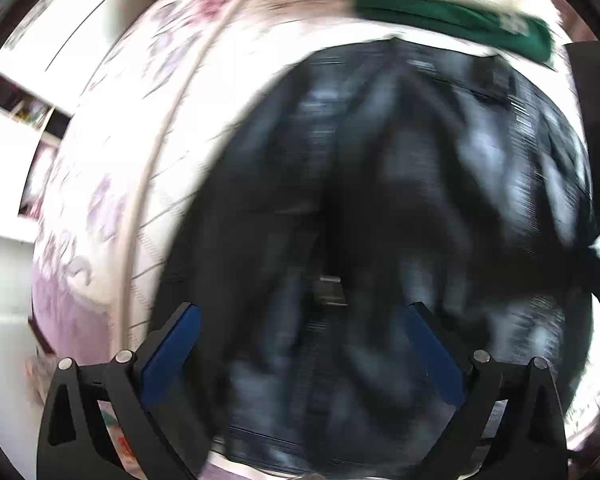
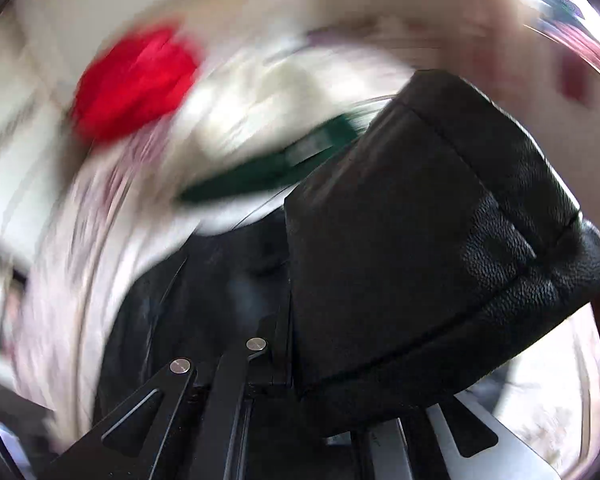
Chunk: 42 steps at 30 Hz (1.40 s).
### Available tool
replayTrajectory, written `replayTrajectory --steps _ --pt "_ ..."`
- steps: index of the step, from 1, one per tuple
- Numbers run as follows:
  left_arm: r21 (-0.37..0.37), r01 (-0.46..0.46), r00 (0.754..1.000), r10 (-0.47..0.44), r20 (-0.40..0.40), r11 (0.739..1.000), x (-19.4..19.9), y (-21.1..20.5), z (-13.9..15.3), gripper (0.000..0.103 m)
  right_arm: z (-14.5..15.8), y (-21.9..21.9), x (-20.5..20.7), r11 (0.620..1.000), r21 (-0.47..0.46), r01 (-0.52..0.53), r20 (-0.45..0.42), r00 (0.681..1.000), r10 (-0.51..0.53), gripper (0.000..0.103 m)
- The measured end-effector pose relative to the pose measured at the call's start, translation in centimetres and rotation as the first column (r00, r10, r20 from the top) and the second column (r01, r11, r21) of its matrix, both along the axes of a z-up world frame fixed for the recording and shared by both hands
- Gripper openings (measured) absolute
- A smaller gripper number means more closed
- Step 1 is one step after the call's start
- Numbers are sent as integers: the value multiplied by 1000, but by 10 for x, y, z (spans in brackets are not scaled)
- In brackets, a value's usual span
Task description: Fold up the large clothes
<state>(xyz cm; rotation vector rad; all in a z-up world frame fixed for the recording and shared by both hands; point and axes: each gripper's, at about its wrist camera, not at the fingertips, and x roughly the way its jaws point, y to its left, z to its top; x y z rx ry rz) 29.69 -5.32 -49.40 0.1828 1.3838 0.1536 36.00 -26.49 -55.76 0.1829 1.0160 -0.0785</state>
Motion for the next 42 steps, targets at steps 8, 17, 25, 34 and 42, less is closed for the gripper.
replayTrajectory --steps 8,17,25,34,42 --pt "35 -163 985 165 -44 986 2 108 -31 103 -106 154 -2 925 11 -380 -327 873 362 18" --pt "8 -176 984 176 -40 984 -12 111 -16 103 -13 12 -86 953 293 80 -284 959 6 68" --pt "-36 -171 980 166 -110 985 -25 60 -30 103 -85 -92 -112 975 94 203 -488 863 -132 66" --pt "-33 -377 916 368 -159 926 -77 81 -30 103 -113 -118 -120 986 53 160 -515 850 -110 64" --pt "-331 -764 642 696 -320 553 -166 149 -52 101 -57 -29 -185 972 237 3 -464 879 110 64"
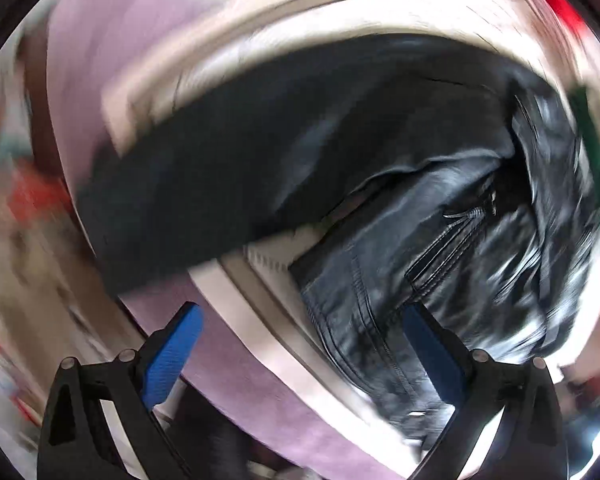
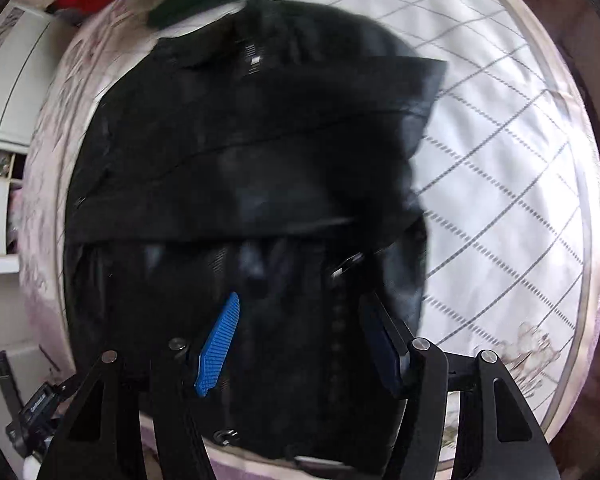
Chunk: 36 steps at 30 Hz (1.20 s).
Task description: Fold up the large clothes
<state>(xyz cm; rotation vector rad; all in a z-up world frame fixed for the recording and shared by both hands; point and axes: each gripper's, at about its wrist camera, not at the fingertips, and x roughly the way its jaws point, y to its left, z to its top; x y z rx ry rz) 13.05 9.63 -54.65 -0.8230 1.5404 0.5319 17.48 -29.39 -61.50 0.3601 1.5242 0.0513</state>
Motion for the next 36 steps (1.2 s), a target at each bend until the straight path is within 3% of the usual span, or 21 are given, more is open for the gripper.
replayTrajectory --steps 3,5,8,11,12,13,16,20,21,23,26,27,30,32,33,36 --pt "-161 -222 970 235 69 962 -33 26 -26 94 -1 29 4 999 54 7 28 1000 -8 64" --pt "-223 -348 920 378 106 910 -51 41 -44 89 -5 42 6 998 65 -5 60 998 1 64" --pt "-266 -472 847 516 129 841 -66 59 -62 75 -13 70 20 997 69 -19 92 996 13 64" --pt "-250 -549 790 593 156 797 -72 80 -66 59 -16 99 34 996 62 -58 120 992 50 64" --pt "-241 -560 780 603 168 792 -73 82 -65 51 -14 111 34 995 45 -84 133 988 77 64" --pt "-215 -576 770 612 180 789 -74 89 -63 35 -13 120 37 994 35 -108 143 984 102 64" --pt "-158 -592 757 613 225 790 -71 107 -57 12 -8 150 33 988 32 -153 166 975 145 64" --pt "-135 -580 750 591 297 803 -62 141 -60 12 -11 178 40 986 22 -167 167 973 161 65" --pt "-143 -578 745 591 309 804 -60 148 -64 16 -14 186 33 986 29 -162 161 975 156 65" --pt "-184 -581 719 606 339 793 -59 168 -70 21 -16 182 43 987 40 -153 150 978 145 64" --pt "-265 -575 671 632 388 774 -49 184 -76 48 -35 193 59 985 78 -154 140 980 142 64" --pt "-270 -567 670 627 399 778 -44 188 -74 57 -36 186 61 984 80 -160 137 980 148 64" --pt "-193 -544 719 572 394 816 -23 184 -66 54 -47 185 72 985 68 -159 112 982 151 64" --pt "-90 -536 756 524 391 840 -13 191 -57 18 -53 193 73 987 74 -142 105 985 134 65" --pt "-62 -528 767 507 394 847 -11 192 -55 6 -57 198 75 988 73 -134 104 987 126 65" --pt "2 -487 795 442 416 874 11 204 -44 4 -62 209 79 989 72 -128 104 987 120 65"
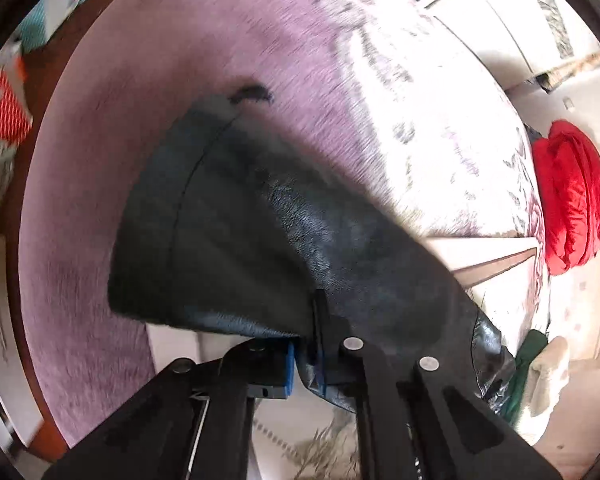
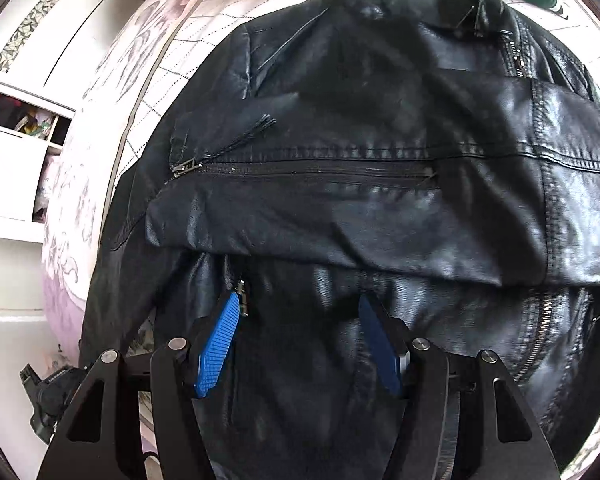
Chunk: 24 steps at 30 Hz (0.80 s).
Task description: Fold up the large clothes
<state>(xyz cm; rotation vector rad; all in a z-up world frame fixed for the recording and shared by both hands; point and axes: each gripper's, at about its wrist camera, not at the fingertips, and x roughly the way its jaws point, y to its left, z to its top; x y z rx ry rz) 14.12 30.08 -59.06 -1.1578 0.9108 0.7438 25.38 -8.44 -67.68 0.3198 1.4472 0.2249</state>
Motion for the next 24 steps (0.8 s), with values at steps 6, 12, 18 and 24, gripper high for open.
replayTrajectory --steps 6,12,18,24 --pt "249 220 975 -207 -78 943 46 -8 63 4 11 13 7 999 -23 28 35 999 -27 64" --pt "433 396 914 -395 -97 810 88 -33 134 4 36 -9 1 993 33 112 54 992 -113 65" --pt "541 567 777 -621 -103 621 134 -119 193 3 65 -56 -11 979 62 195 85 976 -200 64" --pt "556 709 574 -812 -100 433 173 -246 219 2 91 -133 -35 940 69 335 89 936 -341 65"
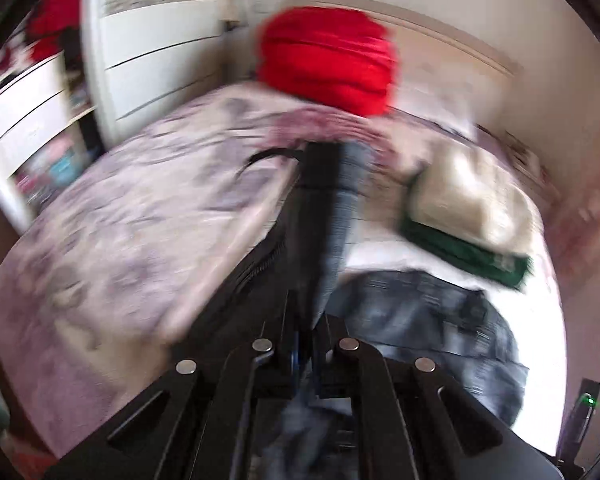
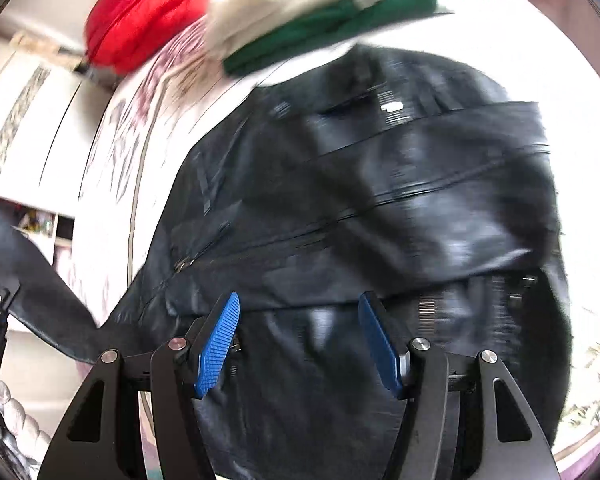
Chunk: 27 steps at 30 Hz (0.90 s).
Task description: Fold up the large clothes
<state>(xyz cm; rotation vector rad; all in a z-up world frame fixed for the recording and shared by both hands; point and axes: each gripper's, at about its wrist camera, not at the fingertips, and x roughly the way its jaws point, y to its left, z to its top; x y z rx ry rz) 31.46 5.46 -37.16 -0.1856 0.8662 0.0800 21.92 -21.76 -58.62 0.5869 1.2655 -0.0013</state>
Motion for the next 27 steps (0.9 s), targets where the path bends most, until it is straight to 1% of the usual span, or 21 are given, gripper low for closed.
replayTrajectory --steps 3,4,5,6,8,9,10,13,16,18,20,21,23,24,25,26,27 --pt "-11 140 990 -141 -28 990 17 -75 -3 2 11 -46 -15 998 -18 63 14 998 -62 65" --pt "-20 191 981 -192 -40 981 21 -103 -9 2 11 -58 -19 996 -25 81 18 997 -81 65" --pt "-21 222 974 -223 -50 975 23 -123 -13 2 11 -69 -23 995 -29 100 19 995 -99 65" --pt "-23 273 959 -274 -75 962 26 -152 -21 2 9 -83 -29 992 -35 123 16 992 -122 64" --pt "-36 319 941 -321 -104 947 29 -184 -32 2 6 -109 -39 984 -40 172 6 985 -172 65" --pt "-34 350 927 -352 -134 936 29 -207 -42 2 4 -122 -44 980 -39 196 1 981 -196 65" --pt "-34 364 919 -365 -151 931 30 -219 -48 2 1 -134 -49 976 -46 214 -8 977 -215 65" --pt "-30 397 897 -394 -200 917 26 -253 -68 2 -7 -161 -61 964 -59 259 -26 965 -261 65" --pt "-35 419 876 -414 -247 908 24 -272 -87 2 -12 -179 -69 957 -71 283 -40 957 -286 65" --pt "-37 431 858 -422 -292 902 23 -280 -100 3 -16 -189 -71 955 -85 285 -67 955 -290 65" --pt "-49 427 838 -415 -353 903 22 -283 -112 7 -21 -196 -69 955 -103 278 -99 952 -288 65" --pt "-66 423 825 -414 -385 904 22 -283 -116 9 -24 -201 -66 957 -94 273 -116 952 -283 65" --pt "-74 416 817 -408 -406 906 20 -280 -115 11 -25 -209 -61 960 -59 272 -136 951 -278 65" --pt "-71 414 816 -405 -413 907 18 -279 -113 20 -25 -213 -58 962 -40 271 -137 952 -274 65" --pt "-63 419 811 -405 -423 906 16 -277 -110 40 -22 -216 -57 963 -27 267 -136 954 -268 65" --pt "-50 422 810 -401 -429 905 16 -275 -107 56 -20 -219 -54 965 -19 263 -136 955 -263 65" --pt "-30 426 810 -396 -433 904 13 -271 -106 85 -18 -220 -50 967 -14 256 -138 957 -255 65"
